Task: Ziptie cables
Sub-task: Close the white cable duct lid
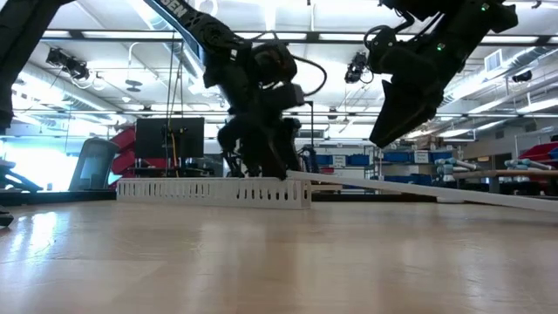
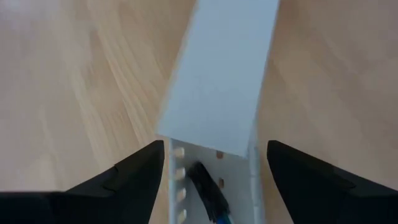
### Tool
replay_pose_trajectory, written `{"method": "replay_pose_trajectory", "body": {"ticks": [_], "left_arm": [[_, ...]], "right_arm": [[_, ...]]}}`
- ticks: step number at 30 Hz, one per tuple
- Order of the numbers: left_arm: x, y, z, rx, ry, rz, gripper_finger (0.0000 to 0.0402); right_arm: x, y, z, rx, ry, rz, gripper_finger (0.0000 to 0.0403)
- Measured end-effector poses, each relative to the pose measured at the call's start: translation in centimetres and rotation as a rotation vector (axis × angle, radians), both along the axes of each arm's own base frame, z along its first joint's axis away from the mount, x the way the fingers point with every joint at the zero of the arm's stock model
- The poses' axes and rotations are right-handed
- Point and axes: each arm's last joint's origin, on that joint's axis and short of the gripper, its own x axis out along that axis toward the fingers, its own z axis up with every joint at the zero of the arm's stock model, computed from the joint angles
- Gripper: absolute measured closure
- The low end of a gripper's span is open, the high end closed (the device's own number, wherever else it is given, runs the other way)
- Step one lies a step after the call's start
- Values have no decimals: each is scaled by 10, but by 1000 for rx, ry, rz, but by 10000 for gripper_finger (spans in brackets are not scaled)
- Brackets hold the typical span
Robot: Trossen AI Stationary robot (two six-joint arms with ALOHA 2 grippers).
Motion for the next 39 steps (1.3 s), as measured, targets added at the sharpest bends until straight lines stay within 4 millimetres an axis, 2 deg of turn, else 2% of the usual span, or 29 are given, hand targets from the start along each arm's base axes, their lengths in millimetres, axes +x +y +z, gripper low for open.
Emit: {"method": "replay_pose_trajectory", "body": {"ticks": [6,11,15,18,21,25,28,33,39], "left_arm": [[-7,-1,19,2,-23,1,106],[-17,4,21,-45,37,41,106],[-32,15,16,-221,113,27,106],[-38,23,17,-399,86,-21,106],[-42,31,19,-487,46,-47,106],[-44,37,19,-492,36,-40,106],[-47,44,18,-424,44,-20,106],[-62,73,23,-317,38,81,106],[-97,115,40,-374,-33,262,106]], "right_arm": [[0,0,0,0,-5,0,210],[0,0,0,0,-6,0,209],[0,0,0,3,-8,-4,210],[0,0,0,3,-8,-4,210],[1,0,1,4,-11,-4,210],[2,0,2,7,-29,-5,211],[2,0,2,-7,-33,-16,212],[1,-4,3,-131,-33,-80,211],[1,-15,5,-256,-30,-185,213]]}}
